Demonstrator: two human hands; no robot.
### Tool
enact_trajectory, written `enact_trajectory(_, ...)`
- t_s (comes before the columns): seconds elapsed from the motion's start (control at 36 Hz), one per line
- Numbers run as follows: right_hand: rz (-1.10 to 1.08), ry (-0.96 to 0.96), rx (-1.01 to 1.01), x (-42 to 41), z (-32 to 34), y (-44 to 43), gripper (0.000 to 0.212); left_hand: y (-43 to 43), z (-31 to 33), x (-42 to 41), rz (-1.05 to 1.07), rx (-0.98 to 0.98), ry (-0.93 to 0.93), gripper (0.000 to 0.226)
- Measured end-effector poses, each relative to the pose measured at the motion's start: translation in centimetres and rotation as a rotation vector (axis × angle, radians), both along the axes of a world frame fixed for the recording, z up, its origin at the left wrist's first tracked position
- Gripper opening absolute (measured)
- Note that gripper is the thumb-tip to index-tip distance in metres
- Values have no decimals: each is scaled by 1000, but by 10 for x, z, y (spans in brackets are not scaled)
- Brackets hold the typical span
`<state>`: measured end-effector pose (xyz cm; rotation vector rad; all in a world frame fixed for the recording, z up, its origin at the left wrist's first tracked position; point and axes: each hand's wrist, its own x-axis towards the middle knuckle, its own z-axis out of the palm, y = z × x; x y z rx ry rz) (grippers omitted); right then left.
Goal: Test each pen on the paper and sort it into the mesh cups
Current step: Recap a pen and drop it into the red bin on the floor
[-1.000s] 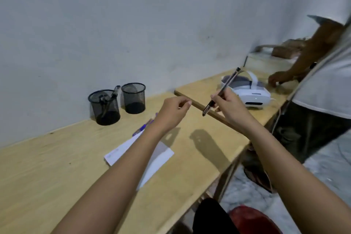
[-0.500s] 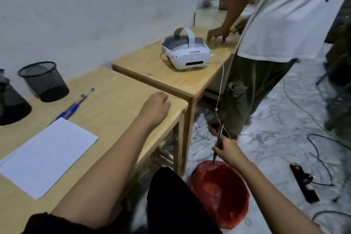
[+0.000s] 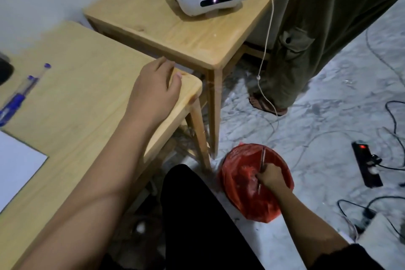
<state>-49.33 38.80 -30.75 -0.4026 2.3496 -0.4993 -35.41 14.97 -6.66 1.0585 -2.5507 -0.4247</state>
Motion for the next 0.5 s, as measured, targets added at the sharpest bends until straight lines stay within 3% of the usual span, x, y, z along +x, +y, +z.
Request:
enact_trajectory(0.19,-130,-27,47,-12,-18,5,40,1,2,0,-5,24,-21,46)
enact_trajectory(0.5,-69,79,12,-30,11,0,32,2,3,1,-20,25,-22,45)
